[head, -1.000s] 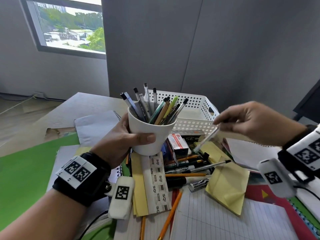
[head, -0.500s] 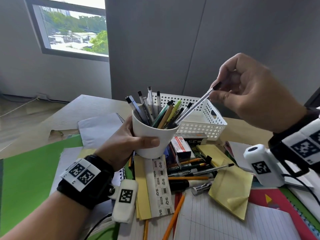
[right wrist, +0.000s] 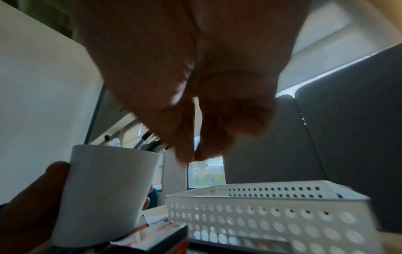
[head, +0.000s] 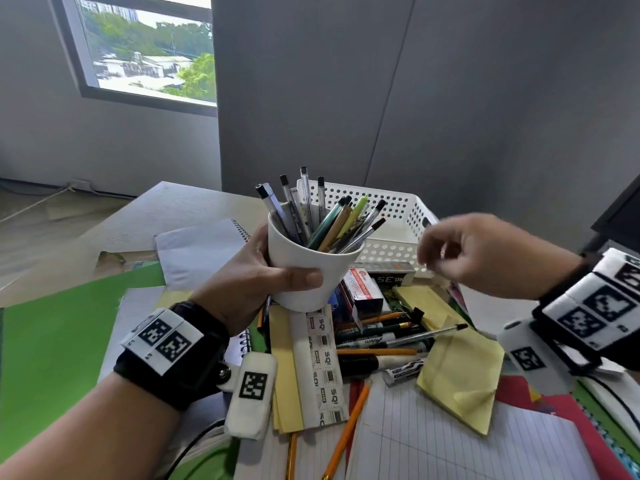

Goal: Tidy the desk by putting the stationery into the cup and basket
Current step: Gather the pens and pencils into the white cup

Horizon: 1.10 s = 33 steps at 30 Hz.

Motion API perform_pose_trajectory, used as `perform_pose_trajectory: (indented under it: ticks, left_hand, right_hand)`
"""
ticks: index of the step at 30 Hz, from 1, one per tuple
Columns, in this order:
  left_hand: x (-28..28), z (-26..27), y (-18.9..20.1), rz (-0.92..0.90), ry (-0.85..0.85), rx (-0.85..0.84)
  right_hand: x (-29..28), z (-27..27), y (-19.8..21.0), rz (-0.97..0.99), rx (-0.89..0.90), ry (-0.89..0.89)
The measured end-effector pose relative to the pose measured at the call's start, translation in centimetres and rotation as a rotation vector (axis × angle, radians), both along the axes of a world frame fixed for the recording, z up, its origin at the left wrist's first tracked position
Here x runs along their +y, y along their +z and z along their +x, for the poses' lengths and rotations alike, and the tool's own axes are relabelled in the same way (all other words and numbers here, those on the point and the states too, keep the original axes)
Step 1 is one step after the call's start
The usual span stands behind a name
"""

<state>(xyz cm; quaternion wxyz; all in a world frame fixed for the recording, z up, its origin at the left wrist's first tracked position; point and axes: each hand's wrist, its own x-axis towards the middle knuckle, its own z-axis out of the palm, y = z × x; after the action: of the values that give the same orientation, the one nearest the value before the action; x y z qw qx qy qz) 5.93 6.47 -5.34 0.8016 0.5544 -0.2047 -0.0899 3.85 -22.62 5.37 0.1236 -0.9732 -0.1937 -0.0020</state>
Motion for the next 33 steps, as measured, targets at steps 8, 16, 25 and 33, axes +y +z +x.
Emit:
perform_pose_trajectory:
  ticks: [8, 16, 25, 33]
  left_hand:
    - [0.0, 0.0, 0.0, 0.002, 0.0, -0.004]
    - [0.0, -0.1, 0.0, 0.006, 0.015, 0.009]
    - [0.0, -0.1, 0.1, 0.011, 0.008, 0.011]
    - [0.0, -0.2, 0.3, 0.028, -0.003, -0.014]
  right_hand:
    - [-2.5, -0.3, -4.6, -0.453, 0.33, -0.015]
    - [-4.0, 0.0, 2.1, -0.1, 0.131, -0.039]
    - [-0.5, -0.6, 7.0, 0.399, -0.3, 0.157]
    - [4.4, -0.3, 4.4, 0.165, -0.344, 0.24]
